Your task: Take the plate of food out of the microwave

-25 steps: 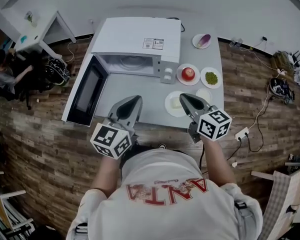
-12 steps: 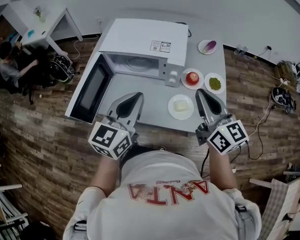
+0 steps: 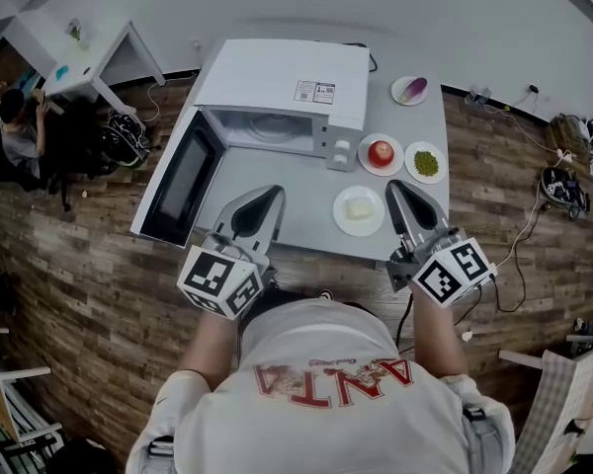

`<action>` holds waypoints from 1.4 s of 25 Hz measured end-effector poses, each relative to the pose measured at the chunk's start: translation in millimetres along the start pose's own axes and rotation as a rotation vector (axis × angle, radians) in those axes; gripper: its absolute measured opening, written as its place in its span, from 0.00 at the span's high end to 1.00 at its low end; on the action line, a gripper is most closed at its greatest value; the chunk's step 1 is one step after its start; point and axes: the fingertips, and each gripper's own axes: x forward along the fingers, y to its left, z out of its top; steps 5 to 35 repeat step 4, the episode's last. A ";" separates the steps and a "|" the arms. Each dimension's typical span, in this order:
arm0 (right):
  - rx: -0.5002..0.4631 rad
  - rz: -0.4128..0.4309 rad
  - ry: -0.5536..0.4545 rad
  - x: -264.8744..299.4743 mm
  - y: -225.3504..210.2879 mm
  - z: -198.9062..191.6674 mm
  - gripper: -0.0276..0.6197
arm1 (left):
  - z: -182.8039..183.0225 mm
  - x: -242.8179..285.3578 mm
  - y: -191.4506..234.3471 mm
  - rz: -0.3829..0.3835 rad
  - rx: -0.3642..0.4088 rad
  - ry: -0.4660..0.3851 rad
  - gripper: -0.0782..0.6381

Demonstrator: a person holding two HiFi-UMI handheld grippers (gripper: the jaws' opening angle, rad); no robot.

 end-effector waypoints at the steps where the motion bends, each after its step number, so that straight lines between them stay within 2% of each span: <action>1: -0.002 -0.002 0.001 -0.5 -0.4 -0.8 0.95 | 0.3 0.1 0.3 0.003 -0.001 -0.002 0.88; 35: -0.010 -0.005 0.004 -1.2 -0.9 -1.7 0.95 | 0.0 0.9 -0.4 0.004 -0.003 -0.003 0.88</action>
